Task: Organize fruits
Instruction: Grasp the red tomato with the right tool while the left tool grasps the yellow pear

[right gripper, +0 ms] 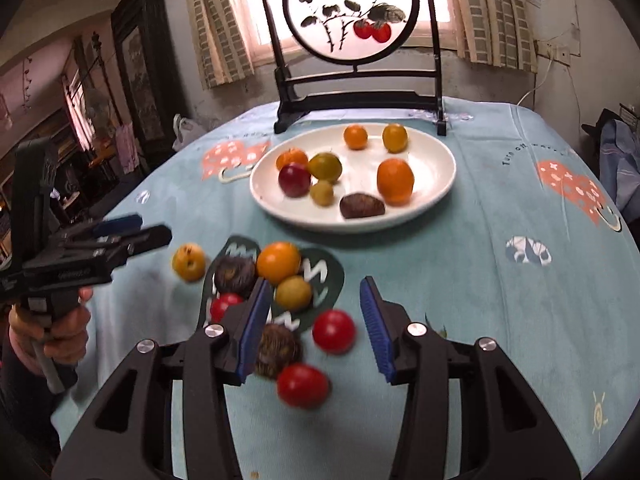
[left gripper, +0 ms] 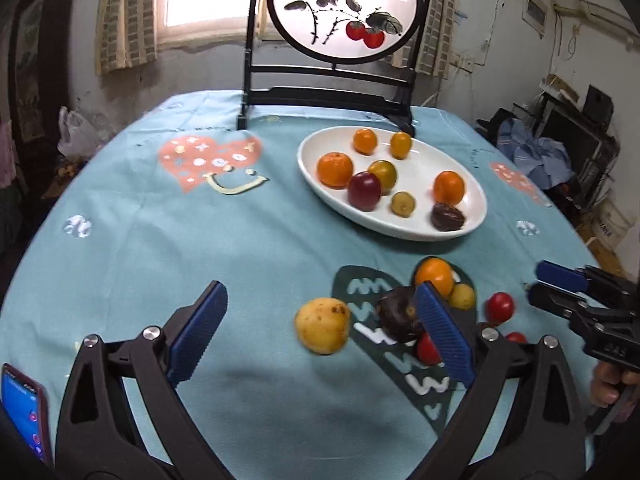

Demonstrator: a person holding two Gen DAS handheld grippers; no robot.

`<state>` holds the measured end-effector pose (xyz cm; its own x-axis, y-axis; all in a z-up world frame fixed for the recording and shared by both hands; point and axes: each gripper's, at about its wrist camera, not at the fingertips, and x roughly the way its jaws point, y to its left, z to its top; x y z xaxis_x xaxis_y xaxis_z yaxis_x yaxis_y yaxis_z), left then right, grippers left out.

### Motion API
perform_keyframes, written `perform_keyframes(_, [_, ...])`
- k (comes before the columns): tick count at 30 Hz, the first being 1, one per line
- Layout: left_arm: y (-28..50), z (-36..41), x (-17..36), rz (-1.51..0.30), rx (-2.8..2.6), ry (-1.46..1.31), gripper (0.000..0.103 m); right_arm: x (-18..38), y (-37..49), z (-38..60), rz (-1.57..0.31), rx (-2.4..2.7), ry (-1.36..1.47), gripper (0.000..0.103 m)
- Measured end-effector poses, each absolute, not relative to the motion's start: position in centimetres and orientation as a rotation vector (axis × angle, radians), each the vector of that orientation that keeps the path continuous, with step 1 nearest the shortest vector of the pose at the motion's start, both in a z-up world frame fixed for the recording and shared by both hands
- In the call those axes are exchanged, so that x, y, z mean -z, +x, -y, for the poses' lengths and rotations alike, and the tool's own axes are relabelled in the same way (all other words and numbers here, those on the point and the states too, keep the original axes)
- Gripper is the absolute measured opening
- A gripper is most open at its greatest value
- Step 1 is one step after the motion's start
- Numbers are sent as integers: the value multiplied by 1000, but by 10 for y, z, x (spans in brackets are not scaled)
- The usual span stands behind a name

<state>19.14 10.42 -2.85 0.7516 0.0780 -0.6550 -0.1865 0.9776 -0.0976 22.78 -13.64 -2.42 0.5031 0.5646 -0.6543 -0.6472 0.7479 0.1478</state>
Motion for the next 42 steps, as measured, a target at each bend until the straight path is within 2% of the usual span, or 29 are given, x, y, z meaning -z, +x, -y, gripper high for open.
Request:
perform_keyframes(7, [187,-111,35,-728,-180,-164,96,44,213,136,-816,-781,-181,47])
perform_keyframes(28, [185,-120,39,-751,-207,-178,96,54,210,132,-863,-774,-241,47])
perform_keyframes(39, [183,-122,40,-752,-216,-182,96,62,214,127,-905,-760,-274,38])
perform_keyframes(42, [183,-123,40,-754,-219,-186,96,63,214,125,-915,-769,-280,32])
